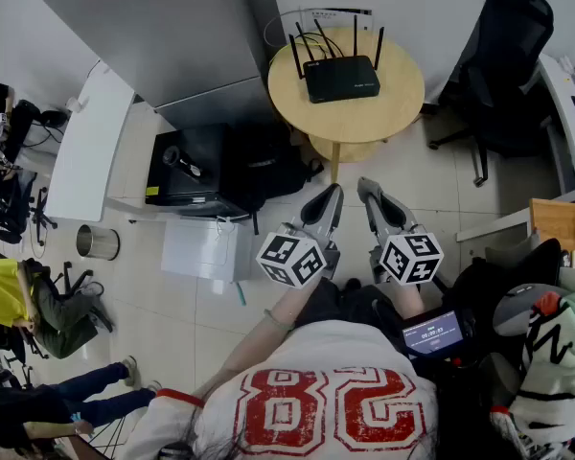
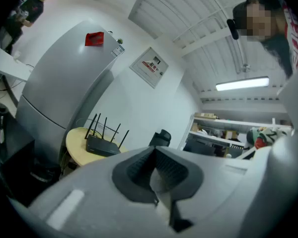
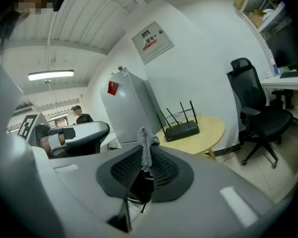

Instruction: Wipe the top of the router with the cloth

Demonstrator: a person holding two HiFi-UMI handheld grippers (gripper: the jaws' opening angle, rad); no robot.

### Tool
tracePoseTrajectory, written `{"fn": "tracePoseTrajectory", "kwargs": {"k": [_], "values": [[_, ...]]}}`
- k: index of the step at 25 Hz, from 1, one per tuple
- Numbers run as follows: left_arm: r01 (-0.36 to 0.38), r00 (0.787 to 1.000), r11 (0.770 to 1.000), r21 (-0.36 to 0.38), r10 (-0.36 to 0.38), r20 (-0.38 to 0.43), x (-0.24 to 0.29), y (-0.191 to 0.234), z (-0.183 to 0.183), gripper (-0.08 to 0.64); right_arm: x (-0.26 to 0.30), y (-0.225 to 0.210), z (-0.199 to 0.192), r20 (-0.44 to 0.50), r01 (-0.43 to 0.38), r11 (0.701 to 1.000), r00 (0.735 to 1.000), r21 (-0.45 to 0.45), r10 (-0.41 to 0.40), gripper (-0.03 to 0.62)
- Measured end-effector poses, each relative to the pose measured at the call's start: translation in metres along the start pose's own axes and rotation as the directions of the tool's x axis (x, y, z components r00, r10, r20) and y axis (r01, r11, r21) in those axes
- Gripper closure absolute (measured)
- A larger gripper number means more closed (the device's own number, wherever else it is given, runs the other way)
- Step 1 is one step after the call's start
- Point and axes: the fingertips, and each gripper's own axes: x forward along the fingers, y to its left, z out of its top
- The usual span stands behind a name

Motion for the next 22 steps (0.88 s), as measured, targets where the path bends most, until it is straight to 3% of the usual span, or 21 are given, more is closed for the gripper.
{"fn": "tracePoseTrajectory", "kwargs": {"k": [15, 22], "values": [[0.007, 1.000, 1.000, -0.021, -0.007, 0.007, 0.000, 0.039, 0.016, 0.565, 0.033, 0.004, 0.003, 0.004, 0.041, 0.999, 0.999, -0.021, -0.041, 0.551], [-0.019, 1.000, 0.999, -0.043, 0.018, -0.001, 0.023, 0.072, 0.017, 0.565, 0.062, -0.029, 0.020, 0.003, 0.086, 0.996, 0.996, -0.028, -0.086, 0.551]]}}
